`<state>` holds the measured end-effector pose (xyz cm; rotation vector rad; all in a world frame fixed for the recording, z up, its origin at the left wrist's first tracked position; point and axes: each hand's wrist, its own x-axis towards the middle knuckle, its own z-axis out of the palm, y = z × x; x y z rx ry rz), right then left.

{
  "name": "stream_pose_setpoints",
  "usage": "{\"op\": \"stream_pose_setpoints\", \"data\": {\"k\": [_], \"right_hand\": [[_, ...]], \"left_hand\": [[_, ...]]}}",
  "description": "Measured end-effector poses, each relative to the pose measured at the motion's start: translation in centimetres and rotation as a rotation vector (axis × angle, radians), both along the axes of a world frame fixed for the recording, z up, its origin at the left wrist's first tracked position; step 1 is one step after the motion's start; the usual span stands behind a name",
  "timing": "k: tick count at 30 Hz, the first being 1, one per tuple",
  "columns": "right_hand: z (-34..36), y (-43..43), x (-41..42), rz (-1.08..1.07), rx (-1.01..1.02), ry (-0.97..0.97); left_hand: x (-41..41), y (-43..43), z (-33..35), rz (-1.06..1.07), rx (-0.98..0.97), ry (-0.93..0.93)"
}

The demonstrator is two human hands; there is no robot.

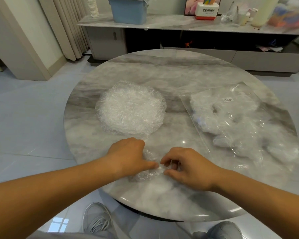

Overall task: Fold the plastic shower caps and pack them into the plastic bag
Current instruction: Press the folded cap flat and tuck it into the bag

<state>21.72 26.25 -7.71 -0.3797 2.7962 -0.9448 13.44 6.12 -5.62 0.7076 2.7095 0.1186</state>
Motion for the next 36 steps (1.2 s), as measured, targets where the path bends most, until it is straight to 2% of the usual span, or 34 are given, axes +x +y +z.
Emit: {"op": "stream_pose_setpoints", "data": {"k": [3,9,13,16,18,20,22,25,30,33,36], "right_hand": [[-0.3,0.4,0.4,-0.022,0.021,-0.023],[-0.5,0.0,0.9,0.036,0.112,-0.034],[-0.3,0.0,1.1,0.133,0.144,0.025],[0.4,0.7,1.0,0.096,0.081,-0.002],[1.1,1.2,1.0,-0.061,-0.067,-0.045],[1.6,1.8,0.9,-0.235,-0.113,0.039],[1.8,2.4,0.5,-0.332,0.059,0.127],[2.1,3.0,0.0,-0.348,0.395,-0.016],[2.4,2.3,-0.2,-0.34,0.556,-0.155],[2.6,2.1,-0.4,-0.347,0.486,-0.183],[2.8,1.9,-0.4,-0.429,0.218,-0.143]], "left_hand": [[-0.6,-0.1,0.2,0.046,0.127,-0.132],[0.2,0.8,0.8,0.453,0.747,-0.806],[0.9,1.2,0.9,0.52,0.927,-0.994],[1.3,1.3,0.2,0.518,0.927,-1.014],[1.6,1.4,0.1,0.504,0.909,-0.999],[1.8,1.6,0.1,0.477,0.886,-0.989],[1.9,1.7,0.0,0.439,0.862,-0.962],[2.1,1.9,-0.2,0.369,0.839,-0.906],[2.3,2.0,-0.4,0.329,0.832,-0.871],[2.3,1.9,-0.4,0.328,0.834,-0.866],[2.3,1.8,-0.4,0.334,0.836,-0.867]]}}
